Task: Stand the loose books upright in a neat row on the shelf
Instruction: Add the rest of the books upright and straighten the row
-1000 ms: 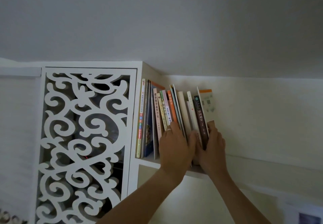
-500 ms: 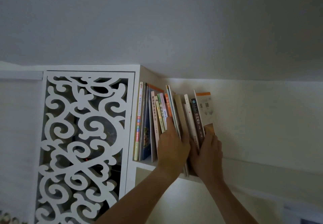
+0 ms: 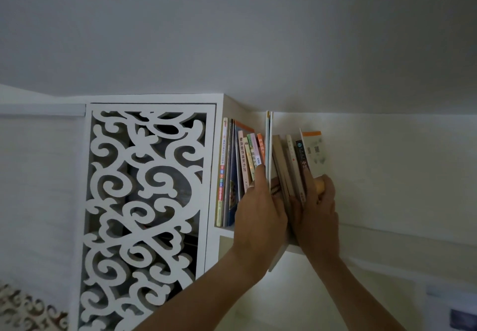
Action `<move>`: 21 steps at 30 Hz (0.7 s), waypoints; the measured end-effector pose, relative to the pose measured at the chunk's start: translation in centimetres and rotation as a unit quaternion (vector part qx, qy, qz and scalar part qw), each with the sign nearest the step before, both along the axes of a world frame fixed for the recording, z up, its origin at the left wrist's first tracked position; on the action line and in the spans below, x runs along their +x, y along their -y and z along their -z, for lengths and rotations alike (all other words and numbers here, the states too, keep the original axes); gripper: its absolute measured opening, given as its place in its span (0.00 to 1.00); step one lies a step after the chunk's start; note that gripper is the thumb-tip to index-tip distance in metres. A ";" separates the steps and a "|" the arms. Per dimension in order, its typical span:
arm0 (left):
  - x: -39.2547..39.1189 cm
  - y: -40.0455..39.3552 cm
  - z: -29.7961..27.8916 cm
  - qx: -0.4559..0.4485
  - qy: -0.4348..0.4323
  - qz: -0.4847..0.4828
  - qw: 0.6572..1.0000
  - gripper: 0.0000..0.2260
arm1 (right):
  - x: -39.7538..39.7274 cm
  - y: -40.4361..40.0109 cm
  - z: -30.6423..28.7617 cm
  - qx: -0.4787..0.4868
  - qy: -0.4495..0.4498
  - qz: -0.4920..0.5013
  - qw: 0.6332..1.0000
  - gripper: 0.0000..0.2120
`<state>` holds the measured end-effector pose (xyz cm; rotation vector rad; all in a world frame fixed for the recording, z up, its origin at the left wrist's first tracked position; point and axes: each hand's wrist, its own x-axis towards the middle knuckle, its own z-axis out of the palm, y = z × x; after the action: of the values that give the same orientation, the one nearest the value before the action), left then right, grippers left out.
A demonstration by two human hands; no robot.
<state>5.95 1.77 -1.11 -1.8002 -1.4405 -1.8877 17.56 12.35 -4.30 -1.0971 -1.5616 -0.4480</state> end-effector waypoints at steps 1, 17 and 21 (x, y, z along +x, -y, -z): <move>-0.2 0.6 0.1 0.006 -0.002 0.004 1.000 0.19 | 0.0 0.0 0.1 -0.001 0.012 0.011 1.000 0.33; -5.8 6.0 -0.2 -0.002 -0.025 -0.056 0.998 0.12 | -6.9 2.1 0.0 -0.048 -0.081 0.097 0.991 0.57; -5.8 6.3 0.1 -0.004 -0.034 -0.067 0.997 0.12 | -7.5 2.0 0.0 -0.061 -0.083 0.107 0.989 0.66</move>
<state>0.11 -4.49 -1.19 -1.7078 -1.5055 -1.7411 10.08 10.37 -4.30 -1.3692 -1.3453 -0.3963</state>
